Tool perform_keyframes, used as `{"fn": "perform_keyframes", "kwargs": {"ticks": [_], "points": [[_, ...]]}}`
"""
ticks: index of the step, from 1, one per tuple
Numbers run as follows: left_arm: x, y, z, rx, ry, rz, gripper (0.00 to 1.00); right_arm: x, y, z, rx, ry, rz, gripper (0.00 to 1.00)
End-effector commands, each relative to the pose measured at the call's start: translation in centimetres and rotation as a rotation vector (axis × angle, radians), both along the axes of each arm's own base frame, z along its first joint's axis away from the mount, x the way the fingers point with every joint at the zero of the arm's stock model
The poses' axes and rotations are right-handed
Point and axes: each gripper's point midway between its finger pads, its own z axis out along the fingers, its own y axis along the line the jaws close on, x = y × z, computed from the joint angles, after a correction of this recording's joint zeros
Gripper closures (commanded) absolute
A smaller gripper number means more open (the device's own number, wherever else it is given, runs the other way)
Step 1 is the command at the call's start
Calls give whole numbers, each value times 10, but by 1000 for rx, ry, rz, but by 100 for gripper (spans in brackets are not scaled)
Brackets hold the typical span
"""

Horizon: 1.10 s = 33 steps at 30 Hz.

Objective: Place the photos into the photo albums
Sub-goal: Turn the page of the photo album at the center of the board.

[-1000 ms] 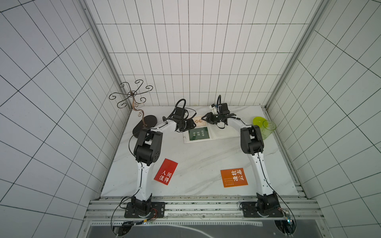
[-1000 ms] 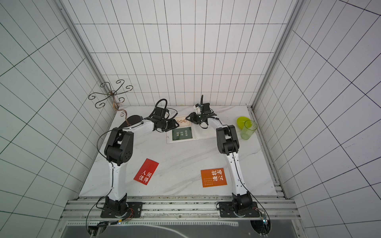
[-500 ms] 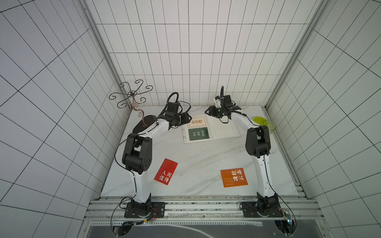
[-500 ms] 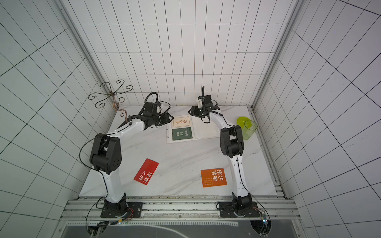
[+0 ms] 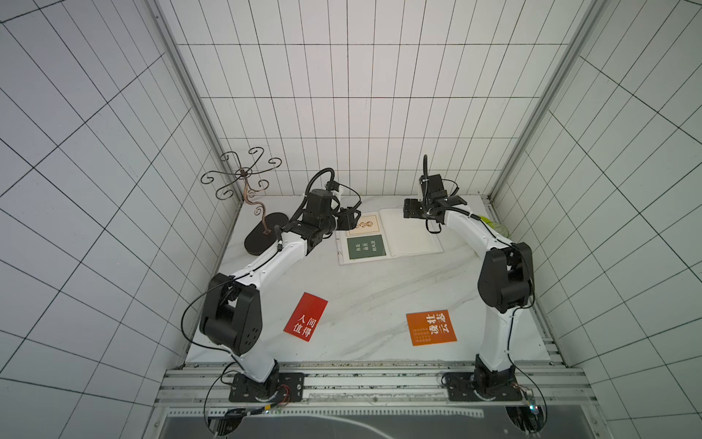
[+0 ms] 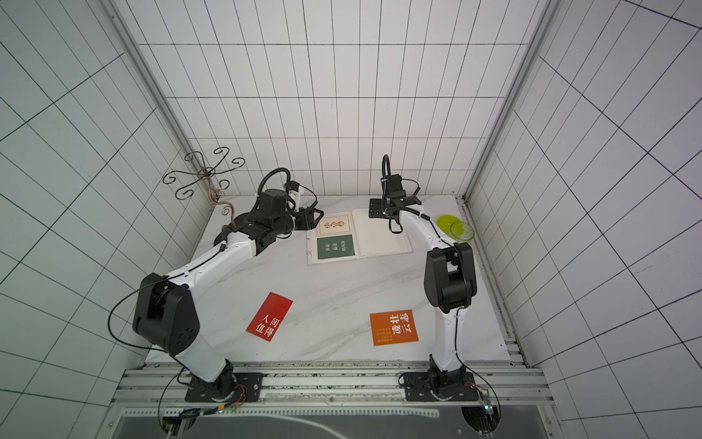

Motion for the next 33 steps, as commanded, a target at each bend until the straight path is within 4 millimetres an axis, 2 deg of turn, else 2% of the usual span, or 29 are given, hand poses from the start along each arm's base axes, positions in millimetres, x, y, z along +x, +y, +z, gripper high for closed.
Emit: {"fn": "perform_keyframes", "kwargs": {"ticks": [1,6,11,17,27,33], "points": [[-12,-8,19,52,-127,-34,39,-36,-30,-41,-117,121,-48,17],[-28,-22,12,74,-134,-94,39,-59,-29,-74,-88,200,-49,17],[-31,-19,3,82,-120,-82,39,-67,-24,-92,-73,238,-50,17],[-31,-16,3,86,-126,-72,38,-69,-22,-105,-74,265,-51,17],[-31,-15,1,86,-123,-62,38,-79,-20,-139,-81,339,-40,20],[-30,-14,0,89,-122,-59,38,-83,-18,-146,-72,360,-27,30]]}}
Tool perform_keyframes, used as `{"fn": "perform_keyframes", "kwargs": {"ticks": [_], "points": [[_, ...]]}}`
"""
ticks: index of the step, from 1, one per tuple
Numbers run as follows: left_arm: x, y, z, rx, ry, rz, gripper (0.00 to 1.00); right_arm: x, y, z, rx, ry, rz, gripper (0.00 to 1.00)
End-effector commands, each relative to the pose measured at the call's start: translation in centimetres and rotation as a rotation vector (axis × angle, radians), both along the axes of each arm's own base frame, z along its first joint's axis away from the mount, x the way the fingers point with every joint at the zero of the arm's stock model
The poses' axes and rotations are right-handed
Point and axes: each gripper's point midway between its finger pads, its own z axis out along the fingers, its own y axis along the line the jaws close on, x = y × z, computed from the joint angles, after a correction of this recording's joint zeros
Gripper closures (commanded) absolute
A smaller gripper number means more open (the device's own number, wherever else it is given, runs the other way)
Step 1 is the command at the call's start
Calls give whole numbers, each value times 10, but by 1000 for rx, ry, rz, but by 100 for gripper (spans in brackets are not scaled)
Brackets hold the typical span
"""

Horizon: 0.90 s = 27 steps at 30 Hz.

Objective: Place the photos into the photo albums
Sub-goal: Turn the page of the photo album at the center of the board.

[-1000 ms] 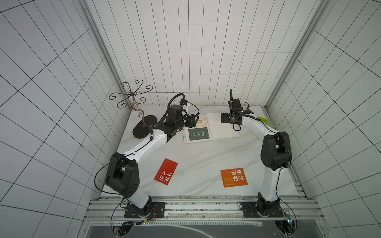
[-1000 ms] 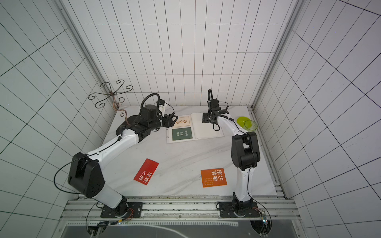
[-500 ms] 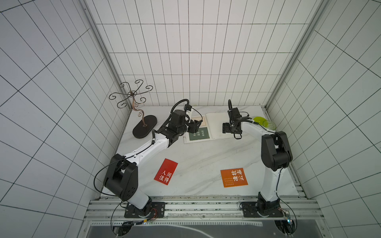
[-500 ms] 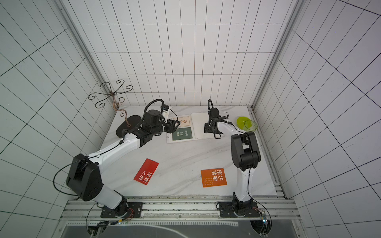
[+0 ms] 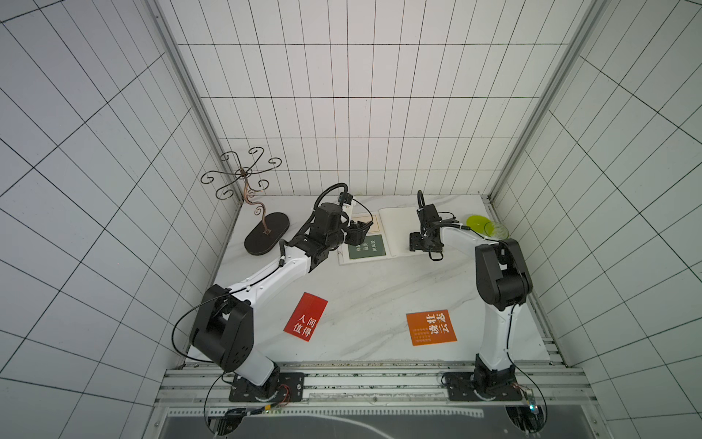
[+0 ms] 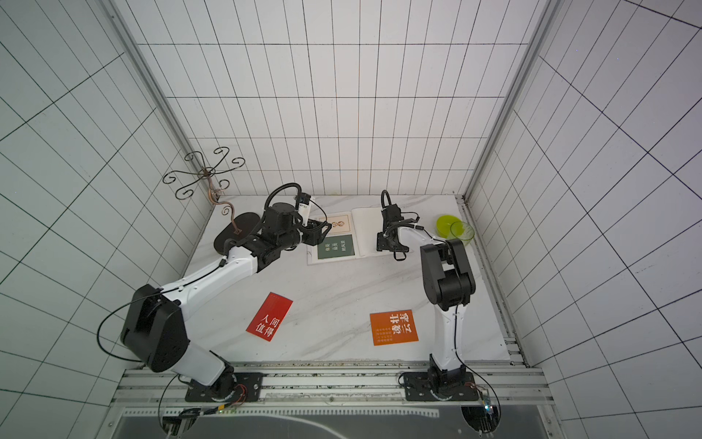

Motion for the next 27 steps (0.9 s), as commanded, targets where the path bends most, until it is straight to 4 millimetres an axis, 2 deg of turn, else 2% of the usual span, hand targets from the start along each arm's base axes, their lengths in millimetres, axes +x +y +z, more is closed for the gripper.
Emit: {"fn": "perform_keyframes", "kwargs": {"ticks": [1,5,11,14,20,27], "points": [[-1,3,12,-5,-45,6,39,-23,1,-28,-5,88,12,31],[-1,3,14,-6,-48,8,39,-23,0,-26,-13,83,7,32],[-1,4,15,-8,-50,9,38,-22,-13,-21,-88,72,-11,26],[-2,3,15,-12,-48,8,39,-23,-14,-22,-100,76,-7,27],[-3,4,15,-14,-50,10,39,-27,-12,-28,-103,96,0,31],[-3,4,16,-15,-49,8,38,-28,-15,-25,-148,89,-1,37]]}}
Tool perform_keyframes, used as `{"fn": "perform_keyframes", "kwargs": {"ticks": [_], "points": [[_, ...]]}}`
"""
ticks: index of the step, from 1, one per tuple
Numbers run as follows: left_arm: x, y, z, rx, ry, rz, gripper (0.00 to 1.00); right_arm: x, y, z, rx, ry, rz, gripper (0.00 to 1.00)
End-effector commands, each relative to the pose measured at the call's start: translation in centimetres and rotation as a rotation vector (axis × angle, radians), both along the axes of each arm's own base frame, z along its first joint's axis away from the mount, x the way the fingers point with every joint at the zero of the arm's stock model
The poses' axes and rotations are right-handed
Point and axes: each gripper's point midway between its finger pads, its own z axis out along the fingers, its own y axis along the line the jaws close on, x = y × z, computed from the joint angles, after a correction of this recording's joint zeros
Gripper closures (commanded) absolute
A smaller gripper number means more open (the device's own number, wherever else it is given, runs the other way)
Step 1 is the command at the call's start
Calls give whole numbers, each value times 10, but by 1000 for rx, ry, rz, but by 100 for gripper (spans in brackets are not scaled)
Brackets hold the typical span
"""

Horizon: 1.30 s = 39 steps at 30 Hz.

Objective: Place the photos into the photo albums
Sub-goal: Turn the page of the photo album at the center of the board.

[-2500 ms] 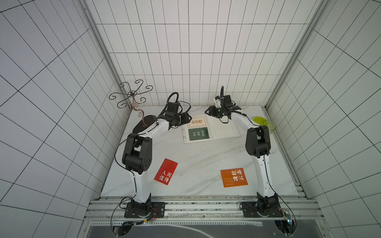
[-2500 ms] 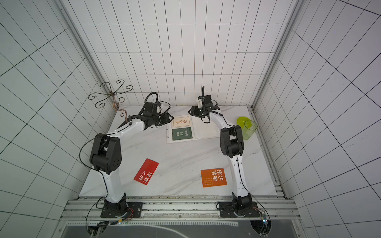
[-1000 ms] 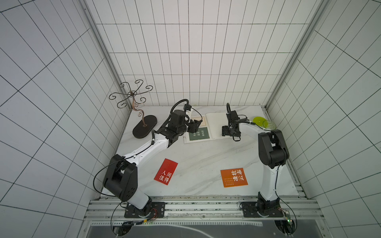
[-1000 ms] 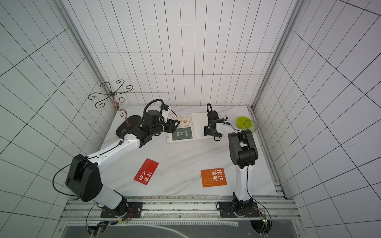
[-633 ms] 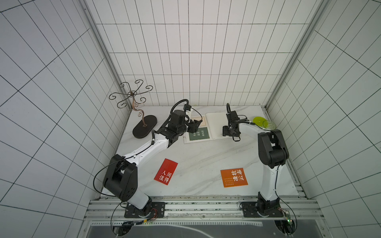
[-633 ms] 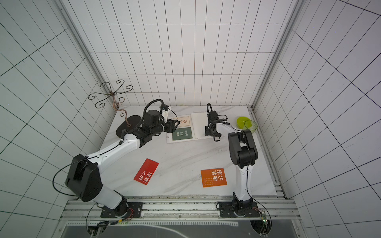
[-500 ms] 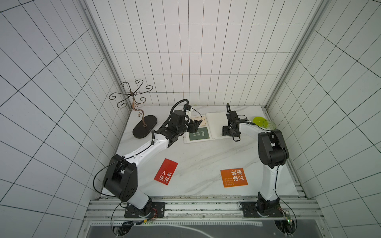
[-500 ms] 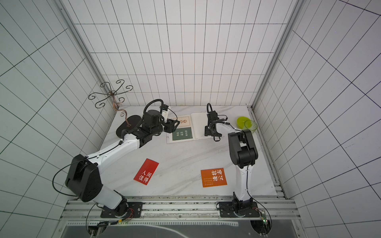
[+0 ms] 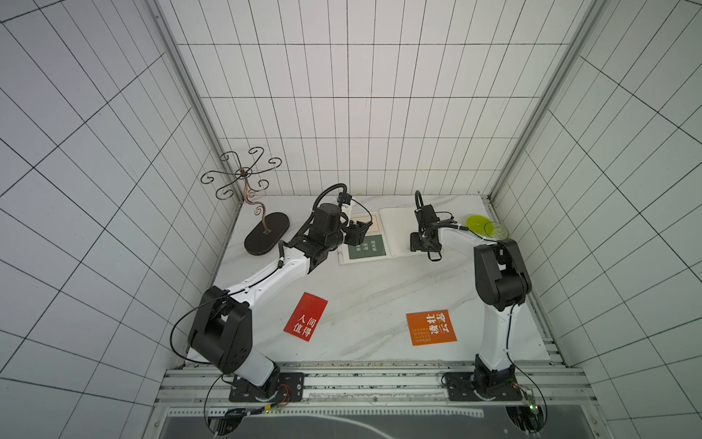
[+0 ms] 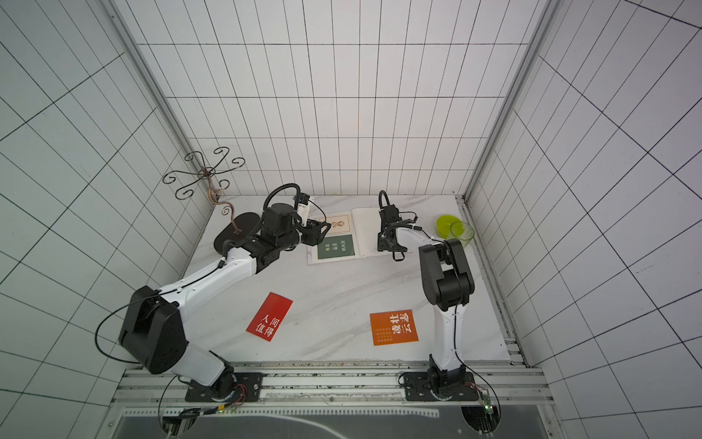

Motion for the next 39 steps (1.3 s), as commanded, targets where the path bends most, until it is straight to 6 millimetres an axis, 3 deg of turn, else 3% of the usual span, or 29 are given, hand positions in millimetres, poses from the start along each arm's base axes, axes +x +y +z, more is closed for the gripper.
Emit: {"fn": "perform_keyframes", "kwargs": {"ticks": [1,7,11,15,17,19,26,32,39], "points": [[-2,1,13,-13,-40,-2,38,-28,-13,-25,-90,105,-2,38],[-3,2,15,-18,-41,-1,38,-27,-14,-16,-126,82,1,54],[-3,2,16,-19,-44,0,39,-26,-12,-11,-138,67,10,82],[-4,2,16,-19,-44,1,38,-24,-10,-6,-135,59,13,86],[-4,3,16,-20,-45,1,39,-24,-9,-3,-134,53,17,96],[-4,3,17,-21,-46,1,38,-22,-8,0,-135,46,19,100],[-4,4,18,-22,-48,4,38,-22,-5,11,-132,26,23,100],[-4,6,18,-17,-50,20,38,-17,2,40,-117,-35,33,100],[1,16,14,4,-45,76,39,-15,38,80,-50,-145,142,100]]}}
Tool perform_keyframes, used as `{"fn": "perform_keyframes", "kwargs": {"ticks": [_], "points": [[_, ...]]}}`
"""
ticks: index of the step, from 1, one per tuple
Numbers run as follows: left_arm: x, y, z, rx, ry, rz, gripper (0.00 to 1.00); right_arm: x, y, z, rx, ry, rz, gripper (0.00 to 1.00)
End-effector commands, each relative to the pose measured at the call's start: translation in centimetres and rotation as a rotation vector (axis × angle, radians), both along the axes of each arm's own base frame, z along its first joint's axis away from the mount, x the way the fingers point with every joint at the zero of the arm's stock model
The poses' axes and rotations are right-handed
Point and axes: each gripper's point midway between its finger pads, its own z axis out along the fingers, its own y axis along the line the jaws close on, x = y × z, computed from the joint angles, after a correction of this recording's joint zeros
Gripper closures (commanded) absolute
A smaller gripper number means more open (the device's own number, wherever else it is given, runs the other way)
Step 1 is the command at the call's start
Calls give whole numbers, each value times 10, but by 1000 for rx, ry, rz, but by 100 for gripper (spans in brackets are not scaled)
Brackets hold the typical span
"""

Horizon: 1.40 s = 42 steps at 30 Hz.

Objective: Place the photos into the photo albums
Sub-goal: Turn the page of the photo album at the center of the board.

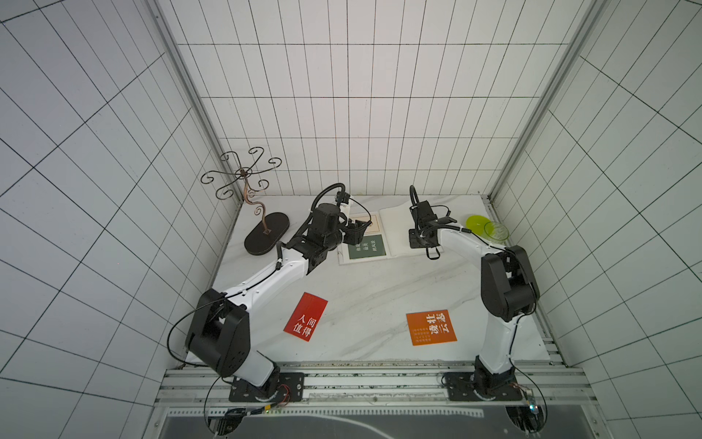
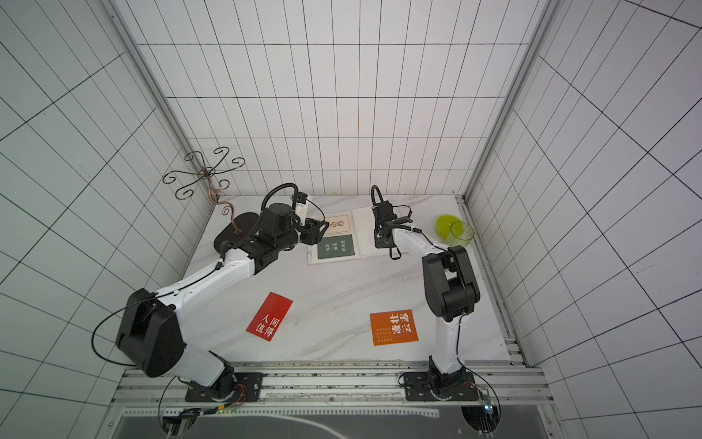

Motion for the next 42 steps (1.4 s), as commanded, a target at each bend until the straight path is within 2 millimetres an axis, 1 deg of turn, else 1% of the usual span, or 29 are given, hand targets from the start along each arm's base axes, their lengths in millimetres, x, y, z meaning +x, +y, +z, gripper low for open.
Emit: {"fn": "perform_keyframes", "kwargs": {"ticks": [1,5,12,16,21,23,24,25,28,29,36,38,42], "points": [[0,10,8,3,-24,44,38,-6,24,23,22,-45,91,100],[1,12,9,5,-26,55,38,-9,47,34,45,-80,150,100],[1,17,12,9,-34,74,38,-12,90,39,163,-97,239,100],[3,21,15,6,-40,85,38,-13,116,36,211,-88,284,100],[4,26,17,7,-44,99,39,-15,139,29,249,-63,324,97],[5,28,18,6,-46,104,38,-15,145,28,258,-59,334,92],[5,28,18,7,-45,104,39,-15,147,28,262,-55,337,84],[5,29,18,6,-47,107,38,-15,150,27,265,-52,340,72],[6,31,19,5,-49,111,38,-15,153,26,266,-46,344,56],[6,31,19,6,-49,112,39,-16,154,25,265,-42,344,53],[6,32,20,2,-49,114,39,-17,160,23,287,-25,357,51],[6,33,19,3,-47,117,39,-18,165,23,308,-16,372,49],[6,33,21,2,-50,118,38,-21,176,22,360,2,405,48]]}}
